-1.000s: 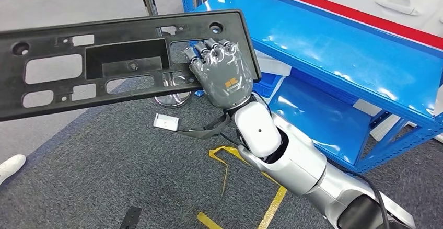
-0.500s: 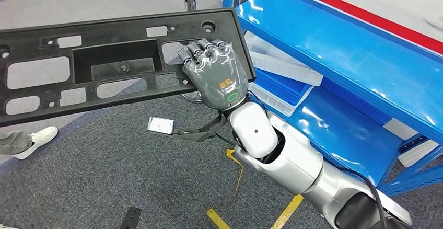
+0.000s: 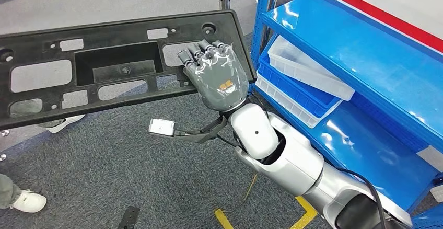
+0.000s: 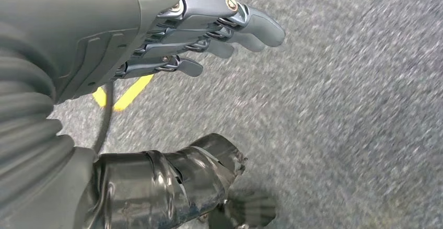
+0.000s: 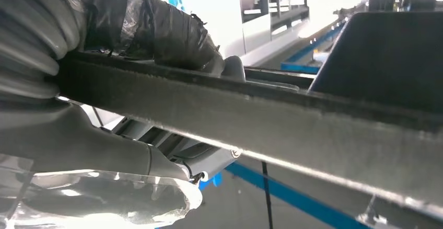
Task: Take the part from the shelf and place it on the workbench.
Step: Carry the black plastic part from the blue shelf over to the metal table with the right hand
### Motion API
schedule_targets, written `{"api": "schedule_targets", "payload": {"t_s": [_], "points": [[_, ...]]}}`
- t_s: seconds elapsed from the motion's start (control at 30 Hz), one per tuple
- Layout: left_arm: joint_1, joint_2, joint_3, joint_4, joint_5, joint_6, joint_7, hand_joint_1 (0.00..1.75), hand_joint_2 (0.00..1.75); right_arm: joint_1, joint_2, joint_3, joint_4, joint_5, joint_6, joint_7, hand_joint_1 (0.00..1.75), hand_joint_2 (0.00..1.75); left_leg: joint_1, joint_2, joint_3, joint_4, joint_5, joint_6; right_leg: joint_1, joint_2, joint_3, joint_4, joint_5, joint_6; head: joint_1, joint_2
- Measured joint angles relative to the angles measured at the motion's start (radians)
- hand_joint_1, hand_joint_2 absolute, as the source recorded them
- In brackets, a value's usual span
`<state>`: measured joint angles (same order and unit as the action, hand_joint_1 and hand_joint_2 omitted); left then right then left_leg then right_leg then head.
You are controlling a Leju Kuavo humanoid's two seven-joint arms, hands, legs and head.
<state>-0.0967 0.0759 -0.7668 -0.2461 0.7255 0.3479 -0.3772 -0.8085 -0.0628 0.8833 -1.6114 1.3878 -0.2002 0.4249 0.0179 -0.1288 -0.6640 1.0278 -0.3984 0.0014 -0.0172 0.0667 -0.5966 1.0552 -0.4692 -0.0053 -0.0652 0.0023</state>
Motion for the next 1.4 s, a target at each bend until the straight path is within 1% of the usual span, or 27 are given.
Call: {"api": "schedule_targets", "payload": {"t_s": [0.03,0.07,0.13,0.17,0.23,0.27,0.3,0.33,0.4,0.47,0.53,0.6,0.67,0.73,0.77,0.8,0.83,0.87,0.93,0.97,1.07,1.13,1.2,1.27,1.3,1.33,1.4], "points": [[0.004,0.0,0.0,0.0,0.001,-0.004,0.0,0.0,1.75,0.0,0.001,0.0,0.0,0.001,0.0,-0.001,1.75,1.75,-0.001,0.009,-0.004,0.003,-0.001,-0.005,-0.001,-0.011,0.001,-0.003,0.003,-0.006,-0.002,0.0],[0.006,0.0,0.0,0.0,0.001,-0.008,-0.001,0.0,1.75,-0.001,0.001,0.001,0.0,0.002,0.0,-0.002,1.75,1.75,-0.003,0.03,-0.013,0.019,-0.012,-0.01,-0.002,-0.023,0.003,-0.006,0.006,-0.011,-0.005,0.0],[0.003,-0.002,-0.001,0.0,0.003,-0.02,-0.003,0.0,1.75,-0.002,0.003,0.001,-0.001,0.005,0.001,-0.004,1.75,1.75,-0.006,0.09,-0.054,0.109,-0.061,-0.017,0.001,-0.049,0.005,-0.01,0.008,-0.018,-0.012,0.0],[0.001,-0.002,-0.001,0.0,0.004,-0.026,-0.004,0.0,1.75,-0.002,0.003,0.001,-0.001,0.006,0.001,-0.004,1.75,1.75,-0.005,0.107,-0.084,0.175,-0.092,-0.02,0.004,-0.063,0.005,-0.011,0.008,-0.02,-0.014,0.0],[0.0,-0.002,-0.001,0.0,0.005,-0.034,-0.005,0.0,1.75,0.0,0.003,0.003,-0.001,0.008,0.001,-0.004,1.75,1.75,-0.004,0.118,-0.124,0.27,-0.126,-0.021,0.01,-0.091,0.004,-0.01,0.006,-0.023,-0.015,0.0],[0.001,-0.001,-0.001,0.0,0.006,-0.038,-0.005,0.0,1.75,0.0,0.003,0.004,-0.001,0.009,0.001,-0.004,1.75,1.75,-0.005,0.119,-0.122,0.272,-0.12,-0.018,0.012,-0.103,0.004,-0.01,0.006,-0.024,-0.014,0.0],[0.003,-0.001,-0.001,0.0,0.007,-0.04,-0.005,0.0,1.75,0.0,0.003,0.005,-0.001,0.01,0.002,-0.004,1.75,1.75,-0.006,0.121,-0.099,0.235,-0.098,-0.014,0.014,-0.114,0.005,-0.01,0.005,-0.024,-0.014,0.0],[0.004,-0.001,-0.001,0.0,0.008,-0.042,-0.006,0.0,1.75,0.0,0.004,0.005,-0.001,0.01,0.002,-0.004,1.75,1.75,-0.009,0.129,-0.06,0.168,-0.068,-0.008,0.016,-0.125,0.005,-0.01,0.004,-0.025,-0.014,0.0],[0.001,0.0,-0.001,0.0,0.008,-0.044,-0.007,0.0,1.75,-0.001,0.005,0.006,-0.002,0.011,0.002,-0.005,1.75,1.75,-0.022,0.167,0.01,0.041,-0.033,0.007,0.019,-0.144,0.006,-0.012,0.002,-0.023,-0.014,0.0],[-0.001,0.0,-0.002,0.0,0.008,-0.045,-0.007,0.0,1.75,-0.002,0.006,0.006,-0.003,0.012,0.002,-0.005,1.75,1.75,-0.035,0.185,0.032,-0.006,-0.03,0.019,0.021,-0.16,0.007,-0.015,0.002,-0.018,-0.014,0.0],[0.001,0.003,-0.002,0.0,0.008,-0.045,-0.006,0.0,1.75,-0.001,0.007,0.006,-0.004,0.013,0.002,-0.005,1.75,1.75,-0.038,0.164,0.033,-0.013,-0.024,0.029,0.02,-0.174,0.01,-0.018,0.0,-0.009,-0.014,0.0],[0.005,0.005,-0.002,0.0,0.008,-0.045,-0.006,0.0,1.75,-0.001,0.007,0.006,-0.005,0.014,0.002,-0.005,1.75,1.75,-0.033,0.147,0.044,-0.03,-0.016,0.039,0.016,-0.145,0.005,0.002,-0.016,0.0,-0.012,0.0],[0.004,0.005,-0.003,0.0,0.008,-0.047,-0.006,0.0,1.75,-0.001,0.006,0.006,-0.006,0.016,0.003,-0.005,1.75,1.75,-0.028,0.129,0.051,-0.04,-0.012,0.048,0.012,-0.092,-0.038,0.095,-0.065,0.005,-0.008,0.0],[0.0,0.005,-0.003,0.0,0.008,-0.048,-0.006,0.0,1.75,0.004,0.006,0.006,-0.006,0.016,0.003,-0.005,1.75,1.75,-0.027,0.108,0.051,-0.038,-0.012,0.053,0.012,-0.071,-0.104,0.224,-0.115,0.008,-0.005,0.0],[0.0,0.005,-0.003,0.0,0.008,-0.049,-0.006,0.0,1.75,0.007,0.005,0.006,-0.006,0.016,0.003,-0.005,1.75,1.75,-0.026,0.098,0.051,-0.035,-0.013,0.053,0.011,-0.07,-0.125,0.258,-0.118,0.01,-0.004,0.0],[0.001,0.004,-0.004,0.0,0.008,-0.05,-0.006,0.0,1.75,0.009,0.005,0.006,-0.006,0.016,0.004,-0.005,1.75,1.75,-0.026,0.088,0.05,-0.032,-0.014,0.052,0.01,-0.069,-0.129,0.259,-0.103,0.011,-0.004,0.0],[0.002,0.004,-0.004,0.0,0.008,-0.051,-0.006,0.0,1.75,0.009,0.005,0.006,-0.006,0.015,0.006,-0.005,1.75,1.75,-0.024,0.079,0.05,-0.026,-0.018,0.05,0.008,-0.069,-0.115,0.221,-0.071,0.013,-0.004,0.0],[0.003,0.004,-0.004,0.0,0.008,-0.053,-0.006,0.0,1.75,0.009,0.005,0.006,-0.006,0.014,0.011,-0.004,1.75,1.75,-0.022,0.072,0.049,-0.018,-0.023,0.047,0.005,-0.067,-0.086,0.156,-0.032,0.014,-0.004,0.0],[0.004,0.004,-0.004,0.0,0.008,-0.054,-0.006,0.0,1.75,0.008,0.005,0.006,-0.006,0.012,0.02,-0.003,1.75,1.75,-0.02,0.058,0.041,0.002,-0.034,0.036,0.002,-0.053,-0.037,0.047,0.01,0.014,-0.003,0.0],[0.004,0.004,-0.005,0.0,0.008,-0.055,-0.006,0.0,1.75,0.008,0.005,0.006,-0.006,0.011,0.023,-0.002,1.75,1.75,-0.02,0.054,0.034,0.01,-0.037,0.03,0.002,-0.047,-0.027,0.021,0.014,0.012,-0.003,0.0],[0.007,0.004,-0.007,0.0,0.008,-0.055,-0.007,0.0,1.75,0.008,0.005,0.006,-0.006,0.01,0.025,0.0,1.75,1.75,-0.018,0.051,0.022,0.015,-0.037,0.018,0.006,-0.043,-0.029,0.014,0.015,-0.003,-0.003,0.0],[0.008,0.003,-0.009,0.0,0.008,-0.055,-0.007,0.0,1.75,0.007,0.006,0.006,-0.006,0.01,0.028,0.0,1.75,1.75,-0.018,0.072,0.01,0.041,-0.056,0.009,0.003,-0.048,-0.026,0.009,0.019,-0.013,-0.006,0.0],[0.004,0.001,-0.01,0.0,0.008,-0.055,-0.007,0.0,1.75,0.006,0.006,0.006,-0.006,0.01,0.033,0.003,1.75,1.75,-0.015,0.101,-0.035,0.137,-0.106,-0.002,0.004,-0.055,-0.024,0.005,0.019,-0.021,-0.011,0.0],[0.002,0.001,-0.011,0.0,0.008,-0.055,-0.007,0.0,1.75,0.006,0.006,0.006,-0.006,0.01,0.037,0.009,1.75,1.75,-0.012,0.113,-0.097,0.26,-0.152,-0.008,0.007,-0.063,-0.024,0.005,0.017,-0.024,-0.013,0.0],[0.003,0.001,-0.011,0.0,0.008,-0.056,-0.007,0.0,1.75,0.007,0.006,0.006,-0.005,0.01,0.038,0.011,1.75,1.75,-0.011,0.114,-0.114,0.289,-0.154,-0.009,0.009,-0.067,-0.024,0.005,0.016,-0.025,-0.013,0.0],[0.003,0.001,-0.011,0.0,0.008,-0.056,-0.007,0.0,1.75,0.008,0.006,0.006,-0.005,0.01,0.038,0.013,1.75,1.75,-0.01,0.114,-0.113,0.282,-0.139,-0.007,0.01,-0.069,-0.023,0.005,0.015,-0.026,-0.013,0.0],[0.004,0.001,-0.011,0.0,0.008,-0.057,-0.008,0.0,1.75,0.008,0.006,0.006,-0.004,0.01,0.038,0.014,1.75,1.75,-0.011,0.117,-0.057,0.164,-0.071,0.0,0.011,-0.072,-0.019,0.005,0.013,-0.025,-0.013,0.0]]}}
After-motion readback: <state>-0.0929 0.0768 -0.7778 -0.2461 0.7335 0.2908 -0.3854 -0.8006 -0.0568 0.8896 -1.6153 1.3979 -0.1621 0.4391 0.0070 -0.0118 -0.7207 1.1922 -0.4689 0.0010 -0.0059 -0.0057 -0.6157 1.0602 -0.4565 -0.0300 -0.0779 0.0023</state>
